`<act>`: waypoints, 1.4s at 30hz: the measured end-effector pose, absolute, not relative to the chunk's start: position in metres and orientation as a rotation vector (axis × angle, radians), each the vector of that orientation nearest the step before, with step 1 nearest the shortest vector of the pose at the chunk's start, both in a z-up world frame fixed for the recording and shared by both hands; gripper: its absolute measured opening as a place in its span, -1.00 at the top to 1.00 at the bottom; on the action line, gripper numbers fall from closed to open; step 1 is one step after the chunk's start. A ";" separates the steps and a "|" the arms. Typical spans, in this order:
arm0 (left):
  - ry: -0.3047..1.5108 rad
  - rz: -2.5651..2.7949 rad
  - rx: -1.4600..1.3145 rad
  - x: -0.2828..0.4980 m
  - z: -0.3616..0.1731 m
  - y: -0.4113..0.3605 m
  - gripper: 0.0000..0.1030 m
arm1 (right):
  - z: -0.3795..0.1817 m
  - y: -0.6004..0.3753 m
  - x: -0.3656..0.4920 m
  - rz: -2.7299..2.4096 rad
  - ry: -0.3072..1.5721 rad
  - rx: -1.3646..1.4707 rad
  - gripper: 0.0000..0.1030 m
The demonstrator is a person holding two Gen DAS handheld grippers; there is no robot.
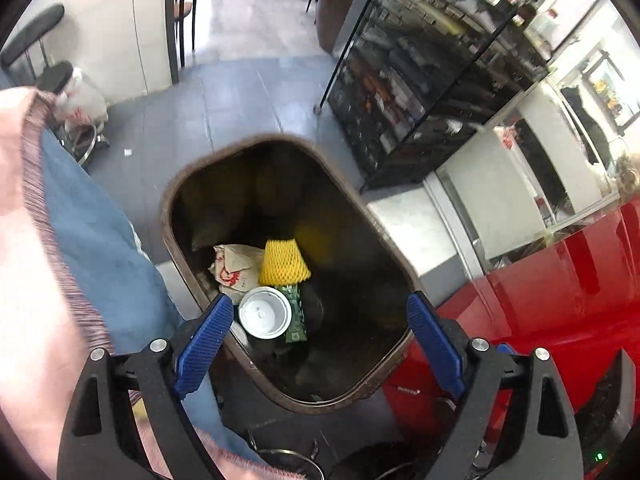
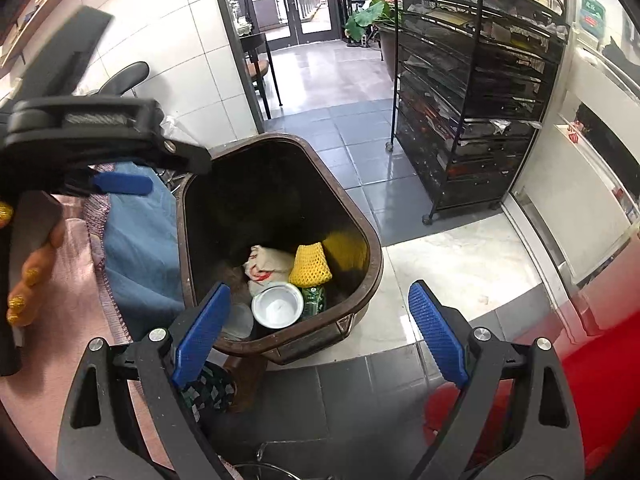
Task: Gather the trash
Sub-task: 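Bring both tools back over the table toward the remaining trash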
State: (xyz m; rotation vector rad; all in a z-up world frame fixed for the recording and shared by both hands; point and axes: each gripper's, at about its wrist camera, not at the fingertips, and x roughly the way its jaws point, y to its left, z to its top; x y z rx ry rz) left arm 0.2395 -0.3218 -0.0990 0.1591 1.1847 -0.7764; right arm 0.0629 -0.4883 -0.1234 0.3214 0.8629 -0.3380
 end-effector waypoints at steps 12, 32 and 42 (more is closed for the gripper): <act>0.970 -0.802 0.107 0.188 -0.033 -0.251 -0.86 | -0.102 -0.456 0.075 -0.251 0.825 0.294 -0.75; 0.814 -0.447 0.021 0.157 -0.018 -0.086 -0.88 | -0.037 -0.328 0.114 0.106 0.744 0.133 -0.76; 0.873 -0.250 -0.077 0.185 -0.036 -0.010 -0.86 | -0.020 -0.278 0.120 0.212 0.724 0.052 -0.76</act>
